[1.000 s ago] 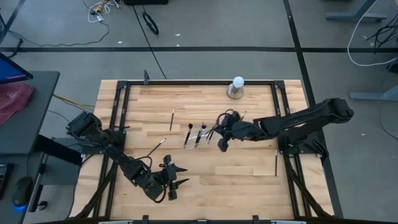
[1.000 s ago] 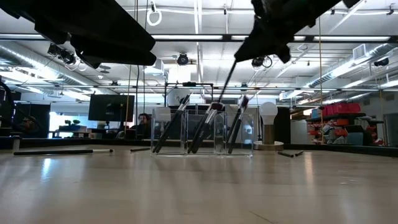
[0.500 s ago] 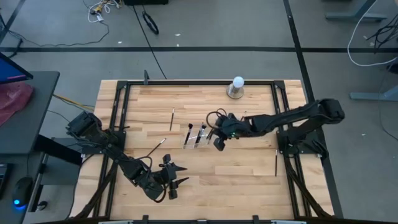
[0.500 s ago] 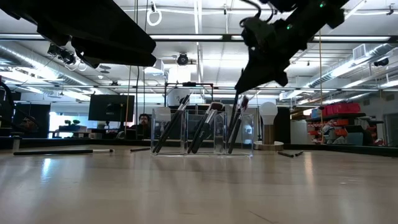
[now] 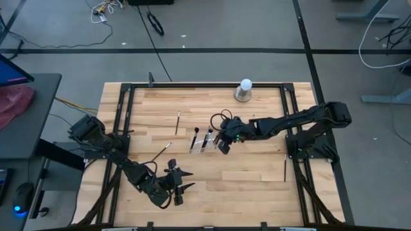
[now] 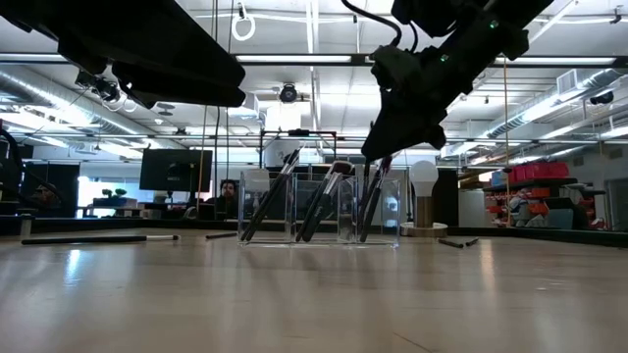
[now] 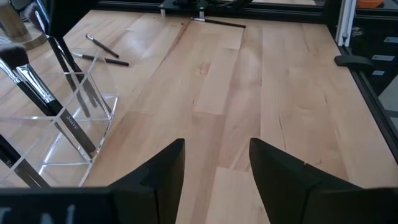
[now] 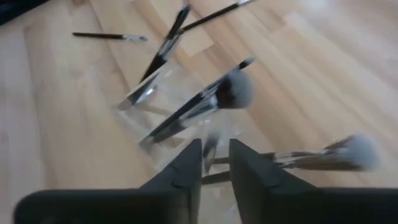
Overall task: Put items in baskets/containers
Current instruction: Put the eyeshadow brush into the transparent organizer
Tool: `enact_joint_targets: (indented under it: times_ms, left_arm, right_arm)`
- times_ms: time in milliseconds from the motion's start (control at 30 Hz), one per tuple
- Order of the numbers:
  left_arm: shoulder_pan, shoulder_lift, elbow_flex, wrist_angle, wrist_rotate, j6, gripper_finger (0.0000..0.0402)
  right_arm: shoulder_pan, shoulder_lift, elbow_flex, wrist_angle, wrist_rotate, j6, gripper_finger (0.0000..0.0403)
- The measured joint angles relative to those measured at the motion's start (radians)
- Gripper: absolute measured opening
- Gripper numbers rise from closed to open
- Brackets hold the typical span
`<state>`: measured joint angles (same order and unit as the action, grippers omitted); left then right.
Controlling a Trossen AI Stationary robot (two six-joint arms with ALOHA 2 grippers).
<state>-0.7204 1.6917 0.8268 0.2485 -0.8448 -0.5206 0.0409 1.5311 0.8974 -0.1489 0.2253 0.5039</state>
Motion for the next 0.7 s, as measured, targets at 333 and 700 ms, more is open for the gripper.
enact_joint_targets:
  times_ms: [333, 700]
  left_arm:
    - [0.0, 0.0, 0.0, 0.0, 0.0, -0.002, 0.0186]
    - [0.0, 0.011, 0.0, -0.006, 0.001, -0.026, 0.0186]
  right_arm:
    - [0.0, -0.027, 0.0, 0.006, 0.205, -0.046, 0.0145]
    - [0.23, -0.207, 0.001, -0.08, 0.183, -0.05, 0.0094]
